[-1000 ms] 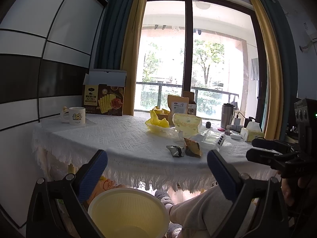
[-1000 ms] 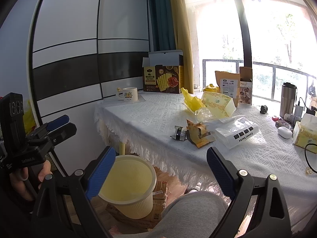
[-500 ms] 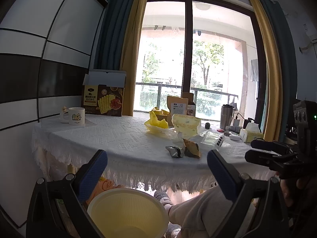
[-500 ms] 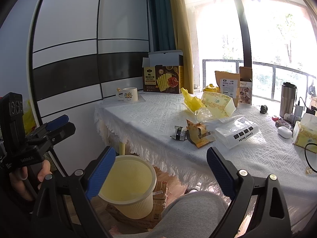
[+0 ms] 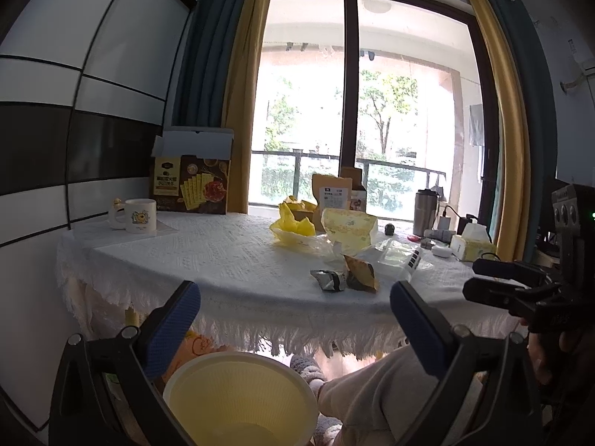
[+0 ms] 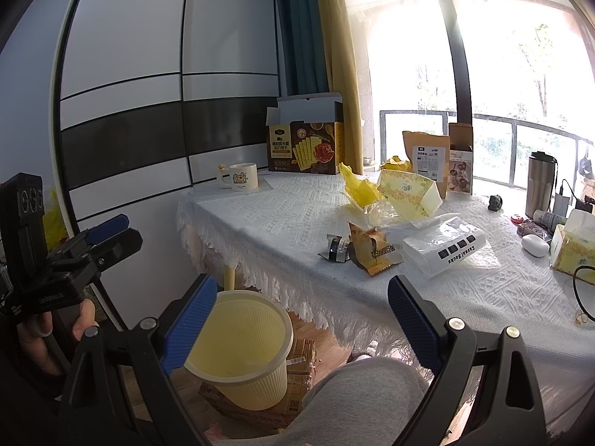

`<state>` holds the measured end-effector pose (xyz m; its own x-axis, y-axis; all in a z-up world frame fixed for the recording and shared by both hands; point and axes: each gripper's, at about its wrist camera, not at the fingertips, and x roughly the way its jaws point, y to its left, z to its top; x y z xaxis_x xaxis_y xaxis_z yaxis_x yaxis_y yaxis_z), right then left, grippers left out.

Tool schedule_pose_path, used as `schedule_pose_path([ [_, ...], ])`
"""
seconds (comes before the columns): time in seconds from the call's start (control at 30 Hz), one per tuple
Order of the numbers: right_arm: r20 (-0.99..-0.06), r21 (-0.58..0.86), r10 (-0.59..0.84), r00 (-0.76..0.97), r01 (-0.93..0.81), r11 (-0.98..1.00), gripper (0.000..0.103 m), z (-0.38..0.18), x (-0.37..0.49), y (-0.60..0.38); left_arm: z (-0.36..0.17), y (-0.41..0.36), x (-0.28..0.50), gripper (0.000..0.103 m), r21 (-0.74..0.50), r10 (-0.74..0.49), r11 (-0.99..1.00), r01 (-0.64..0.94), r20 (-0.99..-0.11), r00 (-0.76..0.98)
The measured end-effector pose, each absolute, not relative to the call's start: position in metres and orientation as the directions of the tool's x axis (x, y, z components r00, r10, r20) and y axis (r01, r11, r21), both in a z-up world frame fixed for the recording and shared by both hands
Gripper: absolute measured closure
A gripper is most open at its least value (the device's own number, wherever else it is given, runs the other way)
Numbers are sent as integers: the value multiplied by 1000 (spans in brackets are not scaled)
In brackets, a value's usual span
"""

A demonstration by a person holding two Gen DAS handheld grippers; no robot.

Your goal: Collect trash

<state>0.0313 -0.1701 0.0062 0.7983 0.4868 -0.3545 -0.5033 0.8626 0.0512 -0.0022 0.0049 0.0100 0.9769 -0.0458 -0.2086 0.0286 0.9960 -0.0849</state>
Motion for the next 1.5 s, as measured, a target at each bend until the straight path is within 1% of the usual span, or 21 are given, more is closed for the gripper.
schedule_pose_path([
  [0.1,-358,61,483,799,-496,866,10,2,38,-175,9,3,10,0,-87,-78,994,59,-231,970],
  [0.3,-380,80,458,803,-465,882,10,-7,61,-189,4,-16,49,0,-20,-62,998,59,-279,958],
  [0.43,-396,92,435,809,-436,895,10,-14,84,-203,-1,-27,82,0,-30,-100,995,95,-322,941],
  [0.63,-412,127,409,814,-393,911,10,-29,117,-232,-13,-40,135,0,-19,-106,994,106,-377,920],
  [0.9,-433,160,394,811,-361,919,10,-45,153,-257,-37,-44,204,0,-11,-76,997,81,-491,868],
  [0.97,-434,168,392,811,-355,920,10,-49,159,-262,-42,-44,217,1,-19,-79,997,81,-507,858],
  [1.03,-437,175,388,811,-346,922,10,-52,165,-267,-44,-42,229,8,-23,-78,997,78,-516,853],
  [1.1,-441,183,383,811,-337,924,10,-55,170,-274,-46,-41,240,18,-26,-84,996,82,-527,846],
  [1.13,-444,186,382,811,-334,924,10,-57,172,-276,-47,-42,245,20,-26,-88,996,88,-535,840],
  [1.2,-446,185,377,812,-329,926,10,-58,174,-279,-51,-44,252,31,-22,-99,994,105,-553,827],
  [1.23,-446,183,375,812,-328,927,10,-59,174,-280,-52,-46,256,34,-18,-104,993,114,-560,822],
  [1.3,-445,178,373,814,-327,928,10,-59,175,-281,-55,-50,259,44,-7,-111,991,130,-569,815],
  [1.33,-443,174,373,815,-330,928,10,-58,174,-282,-57,-52,262,48,-3,-114,990,138,-577,808],
  [1.37,-441,172,374,816,-332,928,10,-58,173,-282,-60,-53,264,59,-5,-117,990,142,-589,799],
  [1.4,-440,168,374,817,-334,927,10,-58,171,-281,-63,-54,265,72,-10,-120,990,143,-605,787],
  [1.43,-441,163,373,816,-336,928,10,-58,170,-279,-63,-53,264,74,-19,-125,990,142,-597,792],
  [1.47,-442,158,373,816,-338,928,10,-57,169,-278,-63,-53,263,82,-22,-119,991,133,-599,792],
  [1.5,-443,154,370,816,-338,929,10,-57,167,-276,-62,-51,262,84,-29,-120,991,128,-596,794],
])
